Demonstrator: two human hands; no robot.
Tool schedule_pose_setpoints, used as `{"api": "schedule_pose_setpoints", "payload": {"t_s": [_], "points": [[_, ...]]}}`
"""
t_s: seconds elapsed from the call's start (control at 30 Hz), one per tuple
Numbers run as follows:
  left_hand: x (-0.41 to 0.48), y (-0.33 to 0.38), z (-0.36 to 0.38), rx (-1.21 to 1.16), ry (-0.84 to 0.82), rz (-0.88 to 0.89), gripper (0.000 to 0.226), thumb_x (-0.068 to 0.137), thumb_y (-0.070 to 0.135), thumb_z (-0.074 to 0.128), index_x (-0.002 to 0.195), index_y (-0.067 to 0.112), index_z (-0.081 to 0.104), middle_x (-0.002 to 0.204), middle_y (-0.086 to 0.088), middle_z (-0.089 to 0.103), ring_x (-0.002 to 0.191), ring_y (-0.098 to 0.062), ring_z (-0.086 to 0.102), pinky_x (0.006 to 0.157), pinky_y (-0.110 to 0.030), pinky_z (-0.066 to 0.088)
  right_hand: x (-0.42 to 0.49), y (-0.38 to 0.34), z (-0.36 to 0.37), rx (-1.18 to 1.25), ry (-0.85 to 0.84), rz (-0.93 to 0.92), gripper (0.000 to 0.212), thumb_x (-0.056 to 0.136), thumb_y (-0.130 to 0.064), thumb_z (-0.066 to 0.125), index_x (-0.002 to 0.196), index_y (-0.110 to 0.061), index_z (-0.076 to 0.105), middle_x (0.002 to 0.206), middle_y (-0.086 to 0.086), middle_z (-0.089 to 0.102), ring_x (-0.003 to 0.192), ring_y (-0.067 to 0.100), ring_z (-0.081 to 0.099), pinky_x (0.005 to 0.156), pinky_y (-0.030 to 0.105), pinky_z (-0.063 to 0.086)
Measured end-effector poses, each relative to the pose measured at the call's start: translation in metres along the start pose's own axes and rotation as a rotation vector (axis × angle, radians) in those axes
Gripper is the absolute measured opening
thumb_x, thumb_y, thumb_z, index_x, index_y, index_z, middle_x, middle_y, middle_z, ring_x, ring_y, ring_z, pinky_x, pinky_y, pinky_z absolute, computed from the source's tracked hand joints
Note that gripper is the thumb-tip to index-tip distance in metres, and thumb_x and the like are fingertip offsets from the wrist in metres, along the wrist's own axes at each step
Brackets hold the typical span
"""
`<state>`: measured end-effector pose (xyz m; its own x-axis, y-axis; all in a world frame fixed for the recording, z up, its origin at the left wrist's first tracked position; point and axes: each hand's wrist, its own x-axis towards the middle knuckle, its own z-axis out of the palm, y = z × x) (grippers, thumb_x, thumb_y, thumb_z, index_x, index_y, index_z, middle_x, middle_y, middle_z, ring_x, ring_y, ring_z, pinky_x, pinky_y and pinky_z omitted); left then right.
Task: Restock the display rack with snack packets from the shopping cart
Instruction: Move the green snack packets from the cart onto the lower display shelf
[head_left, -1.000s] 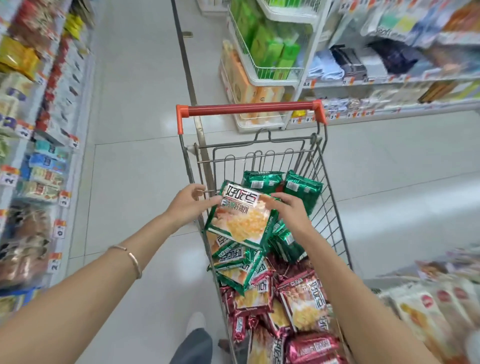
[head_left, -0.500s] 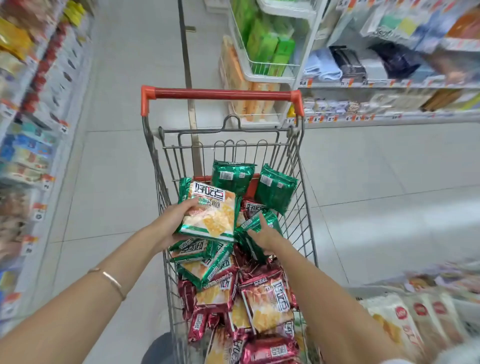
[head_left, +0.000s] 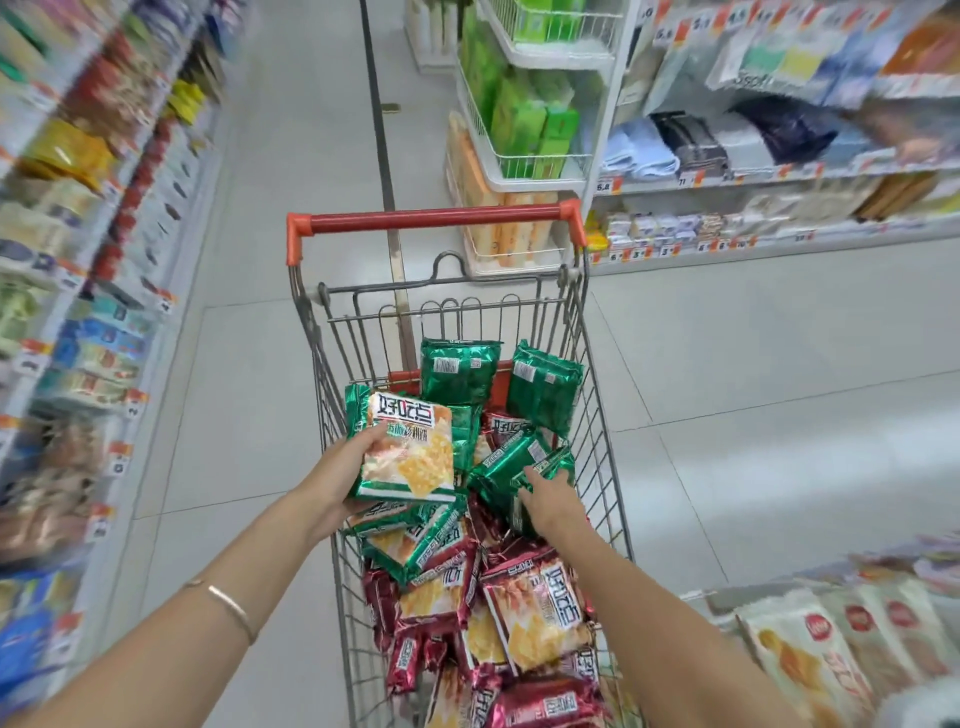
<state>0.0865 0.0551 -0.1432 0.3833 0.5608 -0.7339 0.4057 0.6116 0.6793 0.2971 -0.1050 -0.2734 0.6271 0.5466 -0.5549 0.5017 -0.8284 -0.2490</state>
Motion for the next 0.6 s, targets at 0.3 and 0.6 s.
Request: {"api": "schedule_pose_setpoints", "payload": {"t_s": [0.3,0.6], "points": [[-0.023,-0.013,0.007,0.021,0.017,-0.032,0.034,0.098,0.042,0.055,0.11,0.011,0.064,0.104,-0.016,0.074,0.087,-0.027,0.069,0.064,-0.031,0.056,-0.044,0.0,0.002,0.444,0.188,0.11,0.039,0.095,-0.021,0.057,0.131,-0.015,0.045,0.129,0.023,0.049,0.089,0.029,0.063,0.07,0.03,0.052],[-0.027,-0.056,-0.025,-0.003,0.062,0.067,0.135,0.031,0.091,0.072,0.142,0.018,0.045,0.132,-0.012,0.062,0.115,-0.034,0.062,0.088,-0.049,0.057,-0.148,0.012,-0.074,1.099,0.249,-0.141,0.089,0.085,0.017,0.053,0.149,-0.039,0.029,0.151,-0.013,0.023,0.099,0.02,0.057,0.073,0.03,0.05]]}}
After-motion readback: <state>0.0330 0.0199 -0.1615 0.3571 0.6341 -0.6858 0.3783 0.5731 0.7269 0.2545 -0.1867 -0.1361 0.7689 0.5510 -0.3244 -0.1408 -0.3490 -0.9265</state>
